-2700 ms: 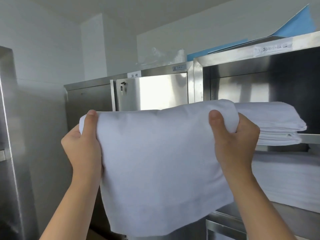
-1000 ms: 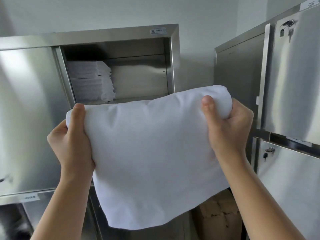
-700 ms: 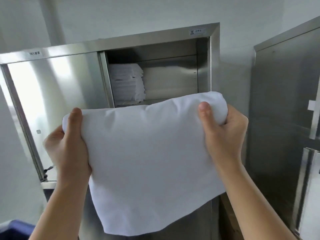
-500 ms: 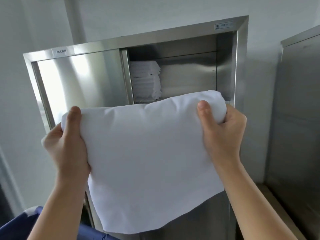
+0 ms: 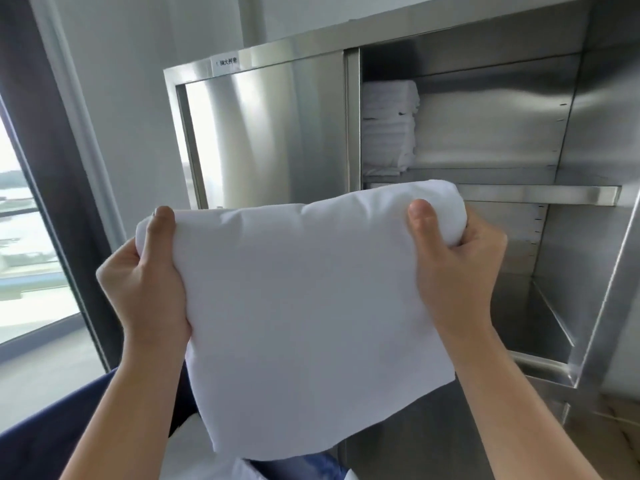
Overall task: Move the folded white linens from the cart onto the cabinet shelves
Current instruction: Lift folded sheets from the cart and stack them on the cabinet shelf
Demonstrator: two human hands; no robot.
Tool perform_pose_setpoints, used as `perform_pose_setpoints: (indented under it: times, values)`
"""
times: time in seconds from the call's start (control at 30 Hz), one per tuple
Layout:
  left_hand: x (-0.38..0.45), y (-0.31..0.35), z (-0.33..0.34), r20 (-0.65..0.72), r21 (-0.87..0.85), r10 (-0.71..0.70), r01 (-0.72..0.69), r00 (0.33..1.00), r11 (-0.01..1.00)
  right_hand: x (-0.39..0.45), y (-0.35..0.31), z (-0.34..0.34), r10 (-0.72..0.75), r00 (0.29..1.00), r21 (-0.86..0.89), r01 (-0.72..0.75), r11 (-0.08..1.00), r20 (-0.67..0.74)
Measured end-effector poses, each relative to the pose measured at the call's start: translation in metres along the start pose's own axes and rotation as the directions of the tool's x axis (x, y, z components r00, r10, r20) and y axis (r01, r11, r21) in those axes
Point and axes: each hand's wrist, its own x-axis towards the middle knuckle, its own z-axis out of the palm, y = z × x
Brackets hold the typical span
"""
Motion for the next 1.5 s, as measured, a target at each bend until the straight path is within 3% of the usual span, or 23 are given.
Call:
perform_pose_setpoints:
  times: [0.33,0.8,1.07,1.5]
  values:
    - [0.008,-0.020,-0.019,-0.168,0.200,0.082,-0.048,0.982,0.979,-0.002,0.063,0.053,0.129,0.977,0.183,-0.160,0.970,0.170]
    - [-0.016,-0.036,-0.063,-0.424,0.384,0.206,-0.031,0.882,0.923,-0.047,0.126,0.118,0.205,0.880,0.344,-0.369,0.864,0.429]
    - [-0.014,-0.049,-0.125,-0.477,0.453,0.237,0.005,0.846,0.892,-0.106,0.130,0.168,0.258,0.780,0.298,-0.489,0.820,0.570]
    - [0.027,-0.132,-0.235,-0.604,0.363,0.067,0.200,0.795,0.910,-0.203,0.152,0.252,0.319,0.646,0.117,-0.538,0.835,0.694]
